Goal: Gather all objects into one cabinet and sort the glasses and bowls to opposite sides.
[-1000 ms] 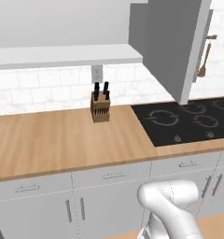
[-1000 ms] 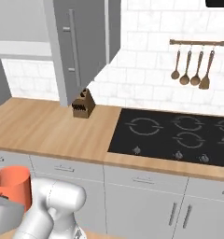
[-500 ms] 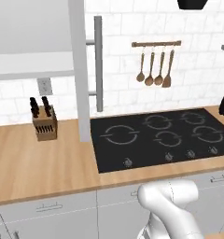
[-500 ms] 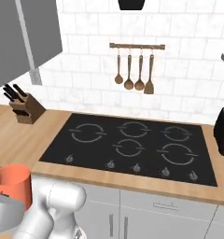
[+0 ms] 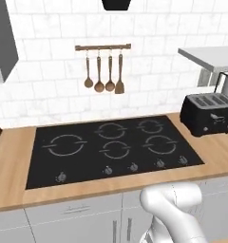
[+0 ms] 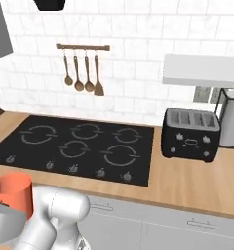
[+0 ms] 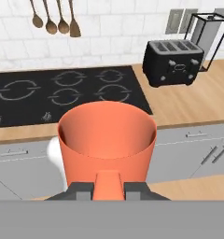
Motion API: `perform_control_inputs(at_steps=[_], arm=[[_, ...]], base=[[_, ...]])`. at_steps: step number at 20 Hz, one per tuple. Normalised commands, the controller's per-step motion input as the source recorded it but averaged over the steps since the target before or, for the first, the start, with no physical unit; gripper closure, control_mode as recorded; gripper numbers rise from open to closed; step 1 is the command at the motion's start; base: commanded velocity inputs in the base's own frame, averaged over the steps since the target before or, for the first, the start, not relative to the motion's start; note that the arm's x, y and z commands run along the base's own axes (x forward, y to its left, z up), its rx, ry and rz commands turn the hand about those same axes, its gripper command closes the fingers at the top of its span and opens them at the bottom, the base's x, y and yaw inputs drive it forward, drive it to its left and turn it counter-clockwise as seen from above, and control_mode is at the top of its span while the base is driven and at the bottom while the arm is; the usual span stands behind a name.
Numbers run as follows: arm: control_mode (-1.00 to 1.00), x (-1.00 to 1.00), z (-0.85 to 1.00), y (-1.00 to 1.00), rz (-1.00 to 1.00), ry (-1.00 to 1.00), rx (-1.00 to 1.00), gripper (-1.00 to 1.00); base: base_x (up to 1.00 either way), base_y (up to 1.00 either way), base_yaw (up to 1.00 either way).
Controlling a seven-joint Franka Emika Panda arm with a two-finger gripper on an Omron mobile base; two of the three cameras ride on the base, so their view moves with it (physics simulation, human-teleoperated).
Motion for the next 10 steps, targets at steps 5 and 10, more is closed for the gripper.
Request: perform_control_inputs(at_steps=[5,10], arm=[[1.0,0.0,0.0,0.0,0.0,0.0,0.0,1.0],[1.0,0.0,0.0,0.0,0.0,0.0,0.0,1.0]], base=[[0.19,-1.0,0.02],[-0.64,-1.0,0.02]])
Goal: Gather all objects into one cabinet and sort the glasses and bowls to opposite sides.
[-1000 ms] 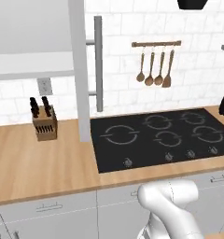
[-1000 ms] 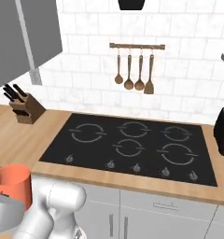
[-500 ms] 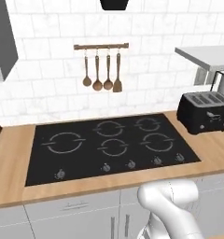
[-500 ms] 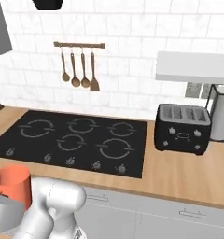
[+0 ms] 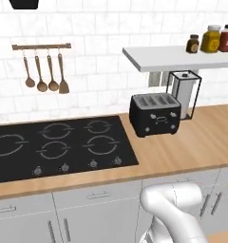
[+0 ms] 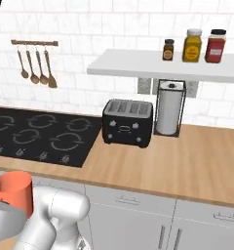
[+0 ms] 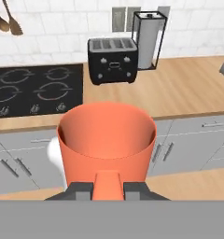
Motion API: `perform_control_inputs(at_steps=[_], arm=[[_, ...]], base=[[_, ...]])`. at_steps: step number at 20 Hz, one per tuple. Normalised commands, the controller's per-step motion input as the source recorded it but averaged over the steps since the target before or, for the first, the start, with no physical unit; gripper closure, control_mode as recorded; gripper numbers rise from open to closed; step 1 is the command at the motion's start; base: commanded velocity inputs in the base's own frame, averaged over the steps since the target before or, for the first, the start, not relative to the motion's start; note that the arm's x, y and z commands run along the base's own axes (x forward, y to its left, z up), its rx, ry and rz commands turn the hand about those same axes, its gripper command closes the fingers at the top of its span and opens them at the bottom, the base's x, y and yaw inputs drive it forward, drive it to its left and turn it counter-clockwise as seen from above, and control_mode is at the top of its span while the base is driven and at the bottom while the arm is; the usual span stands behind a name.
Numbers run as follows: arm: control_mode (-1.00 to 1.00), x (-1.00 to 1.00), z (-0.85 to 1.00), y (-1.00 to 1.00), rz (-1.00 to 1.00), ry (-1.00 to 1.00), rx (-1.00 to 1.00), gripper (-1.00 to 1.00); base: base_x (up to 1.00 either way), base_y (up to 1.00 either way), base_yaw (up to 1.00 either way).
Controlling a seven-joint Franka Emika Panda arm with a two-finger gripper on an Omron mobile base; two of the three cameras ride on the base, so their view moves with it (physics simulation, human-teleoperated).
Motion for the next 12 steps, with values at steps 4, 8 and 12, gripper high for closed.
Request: perform_control_inputs(at_steps=[4,8,12], arm=[[1.0,0.0,0.0,0.0,0.0,0.0,0.0,1.0],[1.0,0.0,0.0,0.0,0.0,0.0,0.0,1.0],[1.0,0.0,0.0,0.0,0.0,0.0,0.0,1.0]], base=[[-0.99,-1.0,0.03],[-1.0,-0.81,0.08],[-0.97,-0.66,0.08]])
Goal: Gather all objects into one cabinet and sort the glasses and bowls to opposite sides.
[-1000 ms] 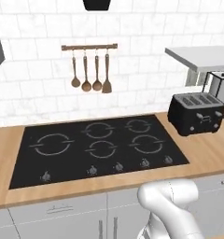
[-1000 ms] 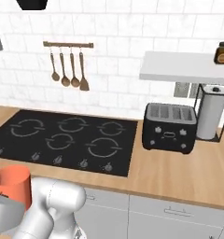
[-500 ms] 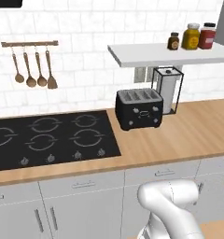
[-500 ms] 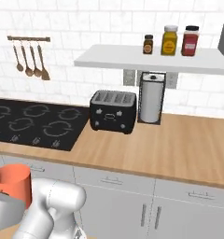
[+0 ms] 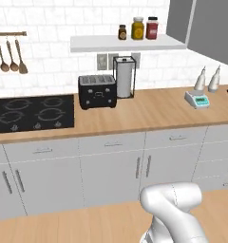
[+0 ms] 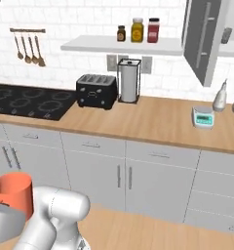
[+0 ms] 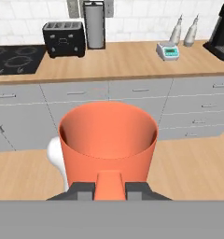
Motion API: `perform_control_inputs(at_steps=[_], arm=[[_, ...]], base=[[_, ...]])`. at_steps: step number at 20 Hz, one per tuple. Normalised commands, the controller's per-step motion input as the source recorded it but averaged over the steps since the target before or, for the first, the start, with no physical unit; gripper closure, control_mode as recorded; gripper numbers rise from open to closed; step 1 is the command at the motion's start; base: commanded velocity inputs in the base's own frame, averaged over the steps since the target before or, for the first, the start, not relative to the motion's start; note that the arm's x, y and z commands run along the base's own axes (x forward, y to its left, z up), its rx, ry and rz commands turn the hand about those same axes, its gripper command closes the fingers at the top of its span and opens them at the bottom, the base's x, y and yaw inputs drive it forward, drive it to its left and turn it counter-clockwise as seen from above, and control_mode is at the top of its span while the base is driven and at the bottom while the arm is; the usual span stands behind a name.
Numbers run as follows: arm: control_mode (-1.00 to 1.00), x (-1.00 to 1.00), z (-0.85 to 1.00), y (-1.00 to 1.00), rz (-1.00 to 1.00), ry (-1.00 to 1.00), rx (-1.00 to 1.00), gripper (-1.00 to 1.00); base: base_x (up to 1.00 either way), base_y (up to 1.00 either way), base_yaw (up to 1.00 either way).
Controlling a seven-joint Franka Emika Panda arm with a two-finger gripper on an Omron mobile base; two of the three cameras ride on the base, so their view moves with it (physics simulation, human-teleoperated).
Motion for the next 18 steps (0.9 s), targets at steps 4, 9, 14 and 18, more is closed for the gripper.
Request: perform_control_inputs(at_steps=[4,9,14,18], arm=[[1.0,0.0,0.0,0.0,0.0,0.0,0.0,1.0],[1.0,0.0,0.0,0.0,0.0,0.0,0.0,1.0],[1.0,0.0,0.0,0.0,0.0,0.0,0.0,1.0],[1.0,0.0,0.0,0.0,0.0,0.0,0.0,1.0]], base=[[-0.7,-0.86,0.08],[-0.07,-1.0,0.07],[0.33,-1.0,0.05],[0.95,-1.0,0.09]])
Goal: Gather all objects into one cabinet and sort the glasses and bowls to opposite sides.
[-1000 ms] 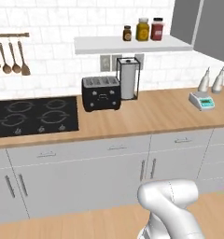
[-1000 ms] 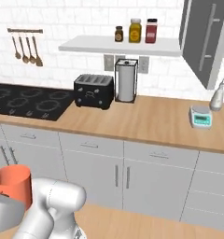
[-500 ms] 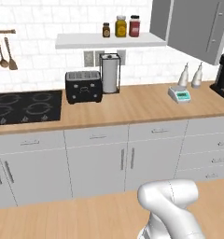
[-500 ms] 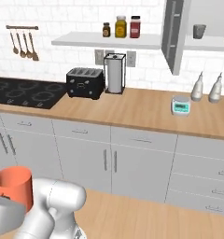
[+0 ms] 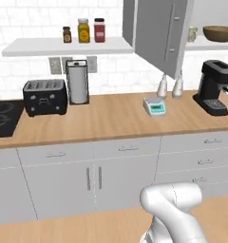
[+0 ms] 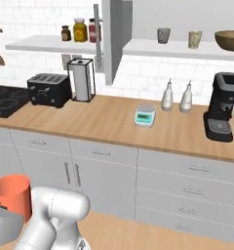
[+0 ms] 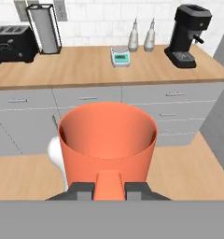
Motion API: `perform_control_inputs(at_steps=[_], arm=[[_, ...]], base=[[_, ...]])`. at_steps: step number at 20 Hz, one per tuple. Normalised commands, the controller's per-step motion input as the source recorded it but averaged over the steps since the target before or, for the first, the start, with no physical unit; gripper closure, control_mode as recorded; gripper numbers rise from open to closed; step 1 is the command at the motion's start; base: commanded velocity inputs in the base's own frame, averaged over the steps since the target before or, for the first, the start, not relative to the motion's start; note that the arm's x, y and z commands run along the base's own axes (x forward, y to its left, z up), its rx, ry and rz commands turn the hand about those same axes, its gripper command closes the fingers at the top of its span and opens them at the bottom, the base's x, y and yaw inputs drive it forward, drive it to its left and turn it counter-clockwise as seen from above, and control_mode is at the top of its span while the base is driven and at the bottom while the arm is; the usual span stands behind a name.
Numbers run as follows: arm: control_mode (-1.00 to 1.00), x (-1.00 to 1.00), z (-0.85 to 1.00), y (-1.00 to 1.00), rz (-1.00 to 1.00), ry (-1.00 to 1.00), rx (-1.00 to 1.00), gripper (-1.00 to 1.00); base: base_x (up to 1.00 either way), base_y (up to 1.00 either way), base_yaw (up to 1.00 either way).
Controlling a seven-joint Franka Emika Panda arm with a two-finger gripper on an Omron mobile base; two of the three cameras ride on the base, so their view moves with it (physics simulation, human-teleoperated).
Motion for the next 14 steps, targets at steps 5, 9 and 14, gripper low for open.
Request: perform_control_inputs(at_steps=[5,9,14], arm=[[1.0,0.0,0.0,0.0,0.0,0.0,0.0,1.0],[1.0,0.0,0.0,0.0,0.0,0.0,0.0,1.0],[1.0,0.0,0.0,0.0,0.0,0.0,0.0,1.0]], base=[[1.0,-1.0,0.1],[1.0,-1.0,0.09],[1.0,-0.9,0.07]])
